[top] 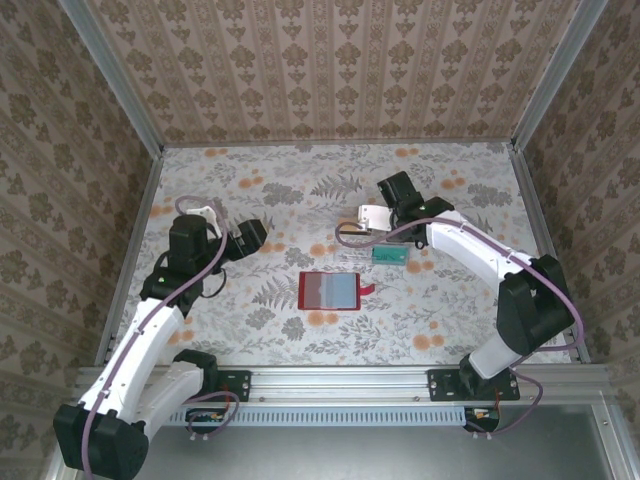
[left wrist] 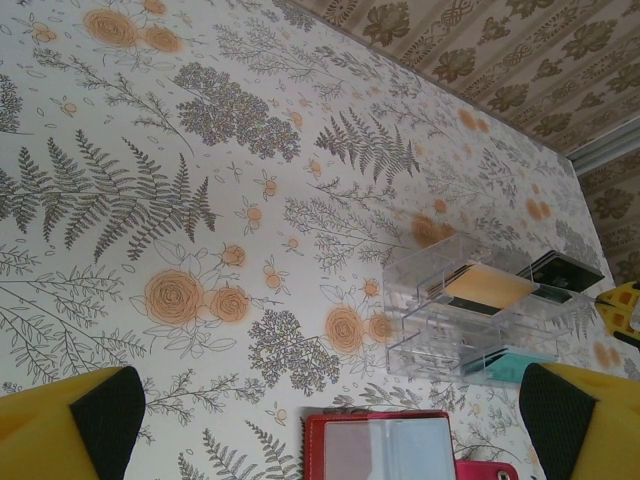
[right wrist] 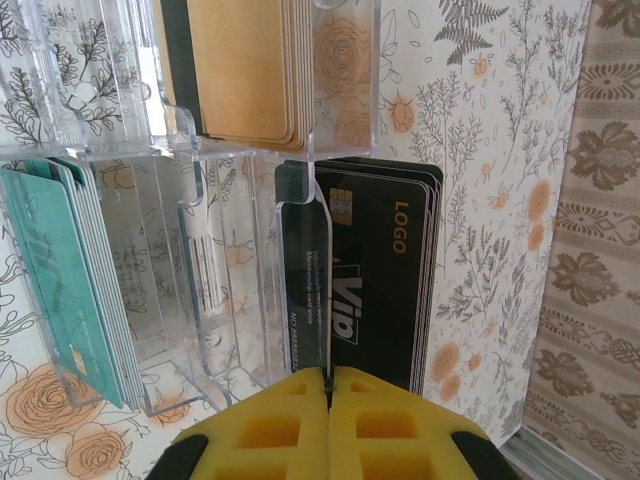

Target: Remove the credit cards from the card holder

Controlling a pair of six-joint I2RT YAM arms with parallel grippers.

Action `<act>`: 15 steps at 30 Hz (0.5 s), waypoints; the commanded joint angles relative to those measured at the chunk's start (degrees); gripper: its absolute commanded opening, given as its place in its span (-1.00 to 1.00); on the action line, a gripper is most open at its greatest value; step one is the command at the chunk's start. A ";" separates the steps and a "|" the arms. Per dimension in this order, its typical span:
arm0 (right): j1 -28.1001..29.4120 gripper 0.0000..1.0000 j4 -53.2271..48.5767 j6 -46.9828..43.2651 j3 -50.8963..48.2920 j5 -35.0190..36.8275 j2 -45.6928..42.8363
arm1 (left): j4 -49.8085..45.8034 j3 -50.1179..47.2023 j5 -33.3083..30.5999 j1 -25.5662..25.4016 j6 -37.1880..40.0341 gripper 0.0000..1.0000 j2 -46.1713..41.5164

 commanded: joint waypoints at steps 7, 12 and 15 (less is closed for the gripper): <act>-0.97 -1.00 1.06 0.07 0.20 -1.34 1.76 | 0.97 -0.61 -0.39 0.41 1.53 1.00 -1.07; -1.06 -1.00 0.98 0.65 0.03 -1.67 2.59 | 0.90 -0.82 -0.21 0.47 1.50 1.00 -1.24; -1.11 -1.00 1.15 1.14 0.15 -1.62 3.03 | 0.80 -0.88 -0.19 0.59 1.58 1.00 -1.29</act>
